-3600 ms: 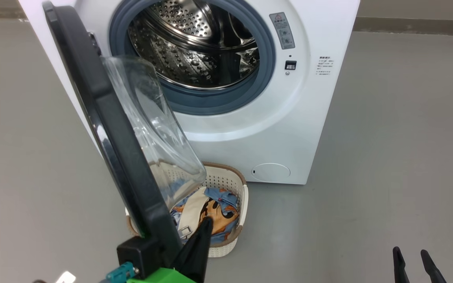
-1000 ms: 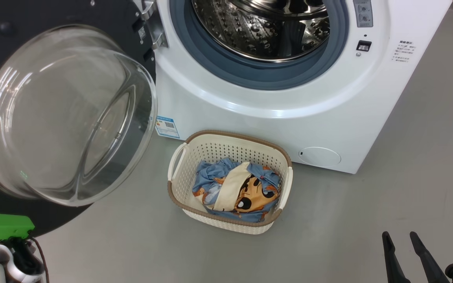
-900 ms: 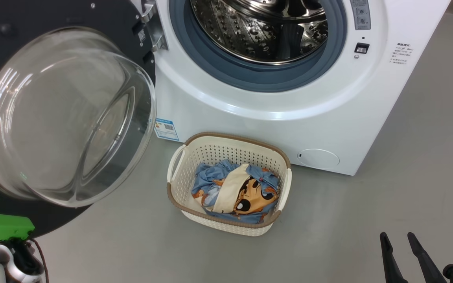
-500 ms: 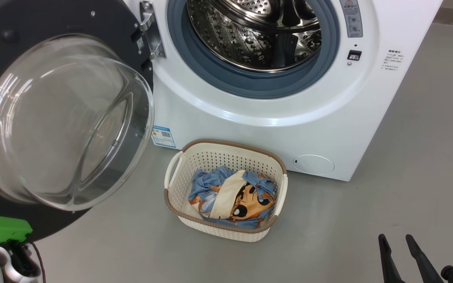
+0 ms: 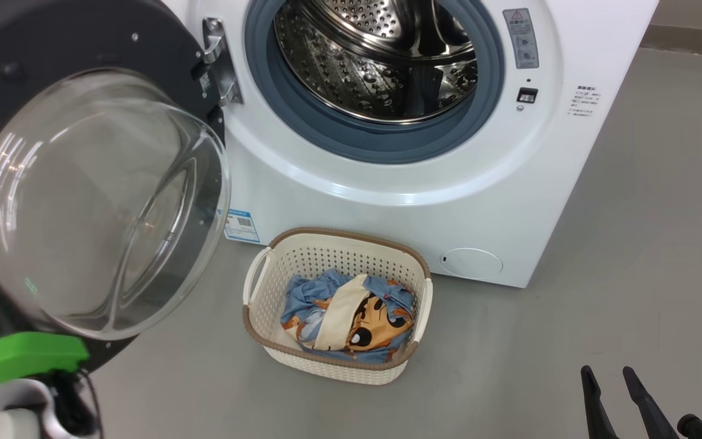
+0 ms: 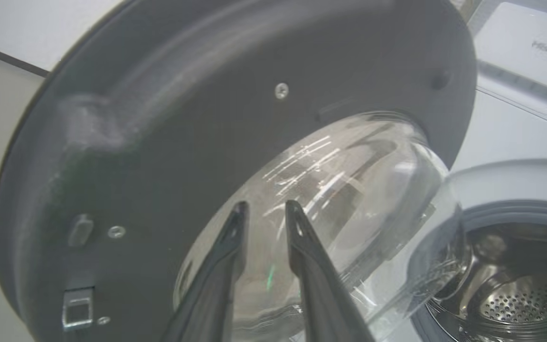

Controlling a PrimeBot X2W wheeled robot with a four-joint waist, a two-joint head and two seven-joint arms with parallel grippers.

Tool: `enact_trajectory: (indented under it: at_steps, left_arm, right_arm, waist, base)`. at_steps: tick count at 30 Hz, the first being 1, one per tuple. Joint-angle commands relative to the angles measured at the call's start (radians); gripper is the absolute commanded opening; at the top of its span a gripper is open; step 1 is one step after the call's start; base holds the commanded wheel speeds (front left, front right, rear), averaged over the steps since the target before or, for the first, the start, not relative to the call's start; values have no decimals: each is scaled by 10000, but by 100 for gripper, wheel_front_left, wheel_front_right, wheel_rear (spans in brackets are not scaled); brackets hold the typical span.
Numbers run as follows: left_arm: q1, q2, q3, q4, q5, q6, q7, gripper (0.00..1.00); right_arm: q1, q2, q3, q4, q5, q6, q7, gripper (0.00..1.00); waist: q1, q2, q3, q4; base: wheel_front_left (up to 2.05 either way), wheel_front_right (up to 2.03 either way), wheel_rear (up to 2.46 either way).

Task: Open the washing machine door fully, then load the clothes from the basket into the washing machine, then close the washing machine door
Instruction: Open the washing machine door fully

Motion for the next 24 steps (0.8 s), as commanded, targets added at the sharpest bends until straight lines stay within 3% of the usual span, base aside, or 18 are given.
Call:
enact_trajectory:
  at_steps: [1,2,4,6,11,15,16,18,24]
  left_arm:
    - [10,331,70,-441,-4,46,-53,51]
    - [182,331,-222,-796,-24,107,-53,74]
    - [517,331,-760,-1529,56,231,-53,100]
    - [797,331,-1277,-2277,211,333,-53,100]
    - [1348,331,-2714,-3427,785,108,-53,100]
    - [1761,345,-3618,-3019,850,-221,-31,100]
    - [1990,359,-3984,-2634,867,-583,-34,100]
    - [2200,465,-4244,-2178,1072,-864,-40,100]
    - [2670,493,-3994,-1468,1764,-1368,-49,100]
  right_arm:
    - [-145,-110,248,-226,146,17,-118,100]
    - [-143,-101,260,-227,142,17,-118,100]
    - [-161,-90,322,-222,135,17,-118,100]
    - [-200,-84,344,-233,136,17,-118,100]
    - [-333,-149,444,-256,98,17,-118,100]
    - [-461,-181,547,-343,-68,17,-118,100]
    - [-500,-168,638,-403,-137,17,-118,100]
    - [-517,-155,712,-460,-179,17,-118,100]
    - [-443,-148,872,-563,-291,17,-118,100]
  waist:
    - [0,-1,-20,-43]
    - [0,-1,-33,-76]
    - [0,-1,-31,-188]
    - [0,-1,-16,-308]
    - [0,-1,40,-681]
    - [0,-1,17,-1106]
    - [0,-1,-17,-1365]
    - [0,-1,-52,-1633]
    - [0,-1,-109,-2371]
  base:
    - [0,0,0]
    - [0,0,0]
    - [0,0,0]
    - [0,0,0]
    - [0,0,0]
    - [0,0,0]
    - [0,0,0]
    - [0,0,0]
    - [0,0,0]
